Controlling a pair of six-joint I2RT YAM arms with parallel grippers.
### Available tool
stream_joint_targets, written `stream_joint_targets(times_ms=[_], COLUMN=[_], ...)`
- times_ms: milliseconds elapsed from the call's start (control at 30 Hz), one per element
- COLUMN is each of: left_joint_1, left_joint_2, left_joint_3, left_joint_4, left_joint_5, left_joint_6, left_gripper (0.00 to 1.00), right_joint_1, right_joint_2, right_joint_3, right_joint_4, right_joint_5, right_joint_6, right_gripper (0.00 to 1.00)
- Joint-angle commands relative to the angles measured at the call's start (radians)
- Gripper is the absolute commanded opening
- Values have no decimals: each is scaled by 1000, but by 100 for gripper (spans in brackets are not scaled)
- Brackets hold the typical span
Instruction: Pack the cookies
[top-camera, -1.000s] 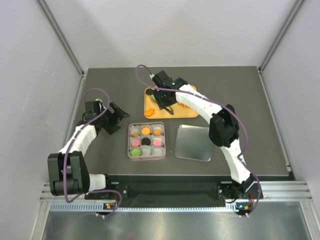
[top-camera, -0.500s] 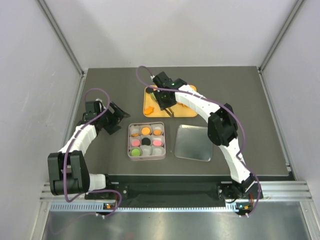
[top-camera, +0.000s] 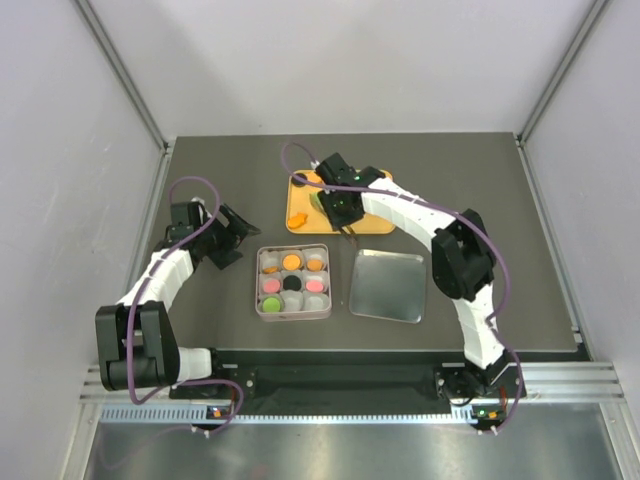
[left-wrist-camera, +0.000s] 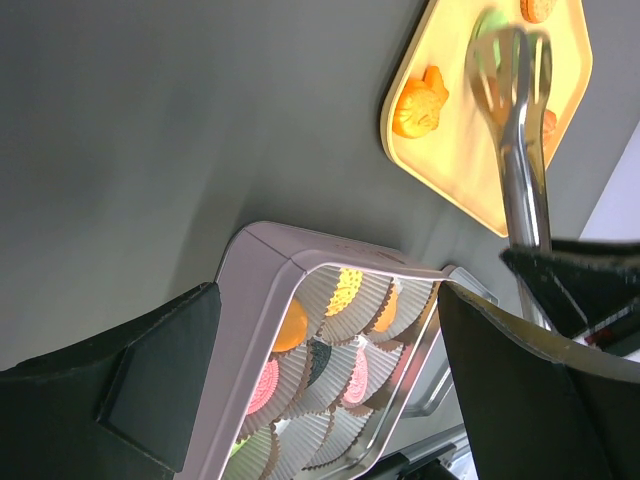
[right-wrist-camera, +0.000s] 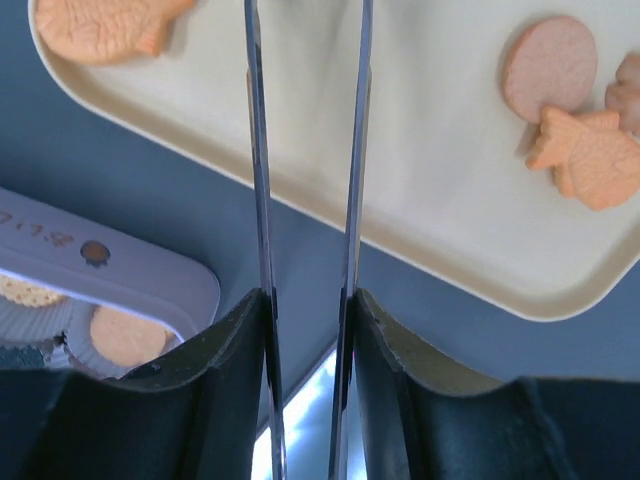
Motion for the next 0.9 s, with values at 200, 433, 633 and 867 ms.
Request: stream_joint_targets(times_ms=[200,433,633,867], left_joint_1=[8,8,8,8], left_joint_2=[2,-4,-2,1], left_joint_3=[-1,-4,-4,-5], left_joint_4=[48,48,48,53], left_joint_5=[23,26,29,32], left_joint_6=[-8,-5,-4,-7], left_gripper=[94,94,94,94], right_joint_1=[-13,-14,-22,-26], right_joint_2=[-263,-223,-189,-185], right_joint_3=[-209,-171,-145,-137], right_joint_4=[88,80,71,62], right_joint_5=[-16,-17,-22,-21], right_joint_6=[24,16,17,8], right_gripper=[42,44,44,43])
